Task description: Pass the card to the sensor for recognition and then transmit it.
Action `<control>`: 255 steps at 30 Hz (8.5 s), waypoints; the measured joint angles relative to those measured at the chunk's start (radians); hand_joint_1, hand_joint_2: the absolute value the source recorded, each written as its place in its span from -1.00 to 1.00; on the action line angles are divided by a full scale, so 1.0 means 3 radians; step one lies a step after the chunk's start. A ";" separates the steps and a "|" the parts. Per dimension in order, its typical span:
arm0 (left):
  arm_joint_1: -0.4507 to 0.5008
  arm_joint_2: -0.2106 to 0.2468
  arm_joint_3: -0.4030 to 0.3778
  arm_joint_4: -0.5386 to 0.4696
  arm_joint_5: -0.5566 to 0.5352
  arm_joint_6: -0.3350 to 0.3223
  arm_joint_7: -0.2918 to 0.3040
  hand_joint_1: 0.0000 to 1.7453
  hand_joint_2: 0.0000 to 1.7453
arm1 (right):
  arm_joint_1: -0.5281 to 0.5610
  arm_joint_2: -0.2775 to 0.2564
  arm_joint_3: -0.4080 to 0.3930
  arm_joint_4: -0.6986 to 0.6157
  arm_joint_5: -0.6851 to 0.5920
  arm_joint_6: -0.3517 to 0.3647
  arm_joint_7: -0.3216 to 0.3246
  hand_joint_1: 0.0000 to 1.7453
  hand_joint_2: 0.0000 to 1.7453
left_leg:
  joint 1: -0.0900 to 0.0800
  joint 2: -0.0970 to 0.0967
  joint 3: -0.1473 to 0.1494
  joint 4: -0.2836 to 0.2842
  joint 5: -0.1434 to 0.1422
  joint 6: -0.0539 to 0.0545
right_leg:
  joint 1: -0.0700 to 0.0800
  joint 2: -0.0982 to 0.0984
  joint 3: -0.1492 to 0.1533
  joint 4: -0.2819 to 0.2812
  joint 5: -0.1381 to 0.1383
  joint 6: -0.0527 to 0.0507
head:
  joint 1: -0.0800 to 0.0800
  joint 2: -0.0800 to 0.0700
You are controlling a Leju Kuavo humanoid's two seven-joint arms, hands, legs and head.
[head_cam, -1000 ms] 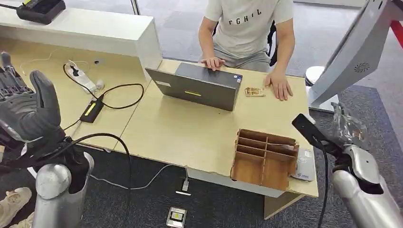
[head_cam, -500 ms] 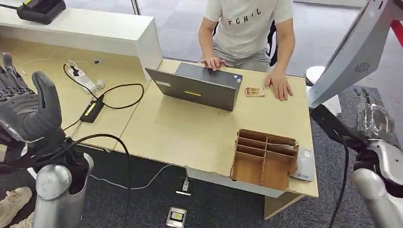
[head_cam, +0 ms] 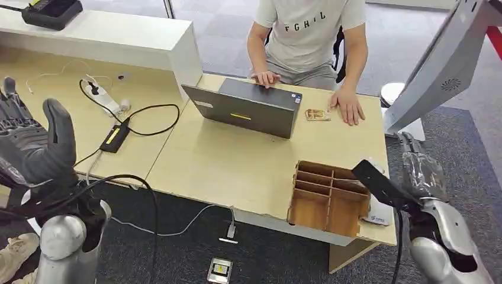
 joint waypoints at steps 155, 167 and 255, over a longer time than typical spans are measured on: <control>0.0086 -0.0083 0.0161 -0.0131 -0.0079 0.0000 -0.0092 -1.00 1.00 | -0.0165 0.0408 0.0235 0.0904 -0.0122 -0.0235 -0.0187 -1.00 1.00 | 0.0000 0.0000 -0.0004 0.0001 0.0000 0.0000 | 0.0000 0.0000 -0.0004 0.0000 0.0000 0.0000 | 0.0000 0.0000; 0.0082 -0.0084 0.0163 -0.0141 -0.0084 0.0000 -0.0034 -1.00 1.00 | -0.0165 0.0404 0.0209 0.1109 -0.0104 -0.0247 -0.0200 1.00 1.00 | 0.0000 0.0000 -0.0004 0.0001 0.0000 0.0000 | 0.0000 0.0000 -0.0004 0.0000 0.0000 0.0000 | -0.0001 0.0000; 0.0124 -0.0081 0.0248 -0.0196 0.0050 0.0000 -0.0055 -1.00 1.00 | 0.0063 0.0305 0.0023 0.0411 -0.0398 -0.0243 -0.0162 -1.00 1.00 | 0.0000 0.0001 -0.0001 0.0002 0.0000 0.0000 | 0.0000 0.0001 -0.0003 0.0000 0.0000 0.0000 | 0.0000 0.0000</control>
